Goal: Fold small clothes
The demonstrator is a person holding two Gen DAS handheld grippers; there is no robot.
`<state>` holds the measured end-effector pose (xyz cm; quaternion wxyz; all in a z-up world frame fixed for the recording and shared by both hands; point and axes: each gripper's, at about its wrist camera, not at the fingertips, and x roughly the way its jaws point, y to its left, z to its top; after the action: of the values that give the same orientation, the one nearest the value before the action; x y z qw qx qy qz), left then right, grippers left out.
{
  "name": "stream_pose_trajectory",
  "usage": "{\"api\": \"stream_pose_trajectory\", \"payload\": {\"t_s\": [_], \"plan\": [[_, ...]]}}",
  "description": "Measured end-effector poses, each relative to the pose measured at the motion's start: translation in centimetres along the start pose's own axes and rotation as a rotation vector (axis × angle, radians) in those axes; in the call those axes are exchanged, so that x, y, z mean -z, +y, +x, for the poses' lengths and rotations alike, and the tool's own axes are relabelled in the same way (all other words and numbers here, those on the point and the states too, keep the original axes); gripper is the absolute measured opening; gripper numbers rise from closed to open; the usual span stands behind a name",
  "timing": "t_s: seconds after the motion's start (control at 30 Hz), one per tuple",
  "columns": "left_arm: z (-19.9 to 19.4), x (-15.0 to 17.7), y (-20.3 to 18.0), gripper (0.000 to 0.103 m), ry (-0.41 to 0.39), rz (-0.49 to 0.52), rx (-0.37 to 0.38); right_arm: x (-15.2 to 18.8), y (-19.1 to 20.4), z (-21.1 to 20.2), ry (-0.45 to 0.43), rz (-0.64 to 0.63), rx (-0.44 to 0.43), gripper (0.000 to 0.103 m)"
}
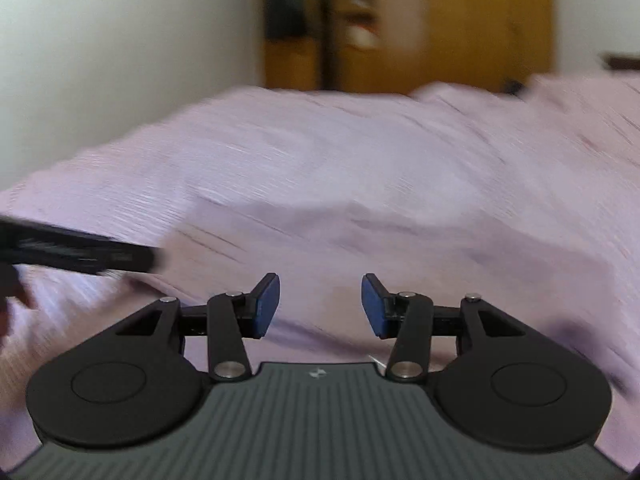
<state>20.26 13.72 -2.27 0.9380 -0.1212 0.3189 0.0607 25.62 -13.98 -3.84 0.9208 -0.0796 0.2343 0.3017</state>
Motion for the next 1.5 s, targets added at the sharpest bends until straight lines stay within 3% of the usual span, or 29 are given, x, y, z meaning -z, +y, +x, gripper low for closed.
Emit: {"api": "stream_pose_trajectory", "payload": {"t_s": [0.2, 0.3, 0.4, 0.53, 0.73, 0.77, 0.8, 0.87, 0.9, 1.07, 1.37, 1.5], "plan": [[0.6, 0.3, 2.9, 0.076, 0.027, -0.019, -0.088, 0.6, 7.0, 5.6, 0.016, -0.279, -0.01, 0.054], [0.9, 0.3, 4.0, 0.076, 0.051, -0.057, -0.073, 1.9, 8.7, 6.9, 0.037, -0.352, 0.012, 0.053], [0.4, 0.0, 4.3, 0.076, 0.037, -0.091, -0.042, 1.6, 7.7, 7.0, 0.019, -0.264, 0.009, 0.053], [0.3, 0.1, 3.2, 0.076, 0.031, -0.037, -0.056, 1.2, 5.2, 7.0, 0.046, -0.098, -0.018, 0.053], [1.0, 0.5, 2.8, 0.076, 0.063, -0.051, -0.027, 1.8, 5.8, 7.2, 0.092, -0.142, -0.015, 0.052], [1.1, 0.5, 2.8, 0.076, 0.072, -0.059, -0.014, 1.9, 5.9, 7.1, 0.096, -0.147, -0.008, 0.048], [1.2, 0.5, 2.9, 0.076, 0.077, -0.066, -0.003, 2.0, 5.9, 7.1, 0.098, -0.146, 0.0, 0.034], [1.2, 0.3, 3.0, 0.076, 0.081, -0.08, 0.012, 1.8, 5.7, 7.3, 0.09, -0.139, -0.005, 0.018], [1.2, 0.2, 3.1, 0.076, 0.078, -0.085, 0.015, 1.8, 5.7, 7.2, 0.078, -0.138, -0.012, 0.01], [0.8, 0.0, 3.4, 0.076, 0.067, -0.102, 0.021, 1.1, 6.3, 6.6, 0.016, -0.165, 0.023, 0.008], [0.5, -0.4, 3.5, 0.076, 0.049, -0.092, 0.012, -4.4, 2.7, 4.4, -0.146, 0.057, 0.095, 0.007], [0.4, -0.6, 3.8, 0.076, 0.044, -0.102, 0.011, -7.3, 1.0, 2.5, -0.234, 0.163, 0.09, 0.007]]}}
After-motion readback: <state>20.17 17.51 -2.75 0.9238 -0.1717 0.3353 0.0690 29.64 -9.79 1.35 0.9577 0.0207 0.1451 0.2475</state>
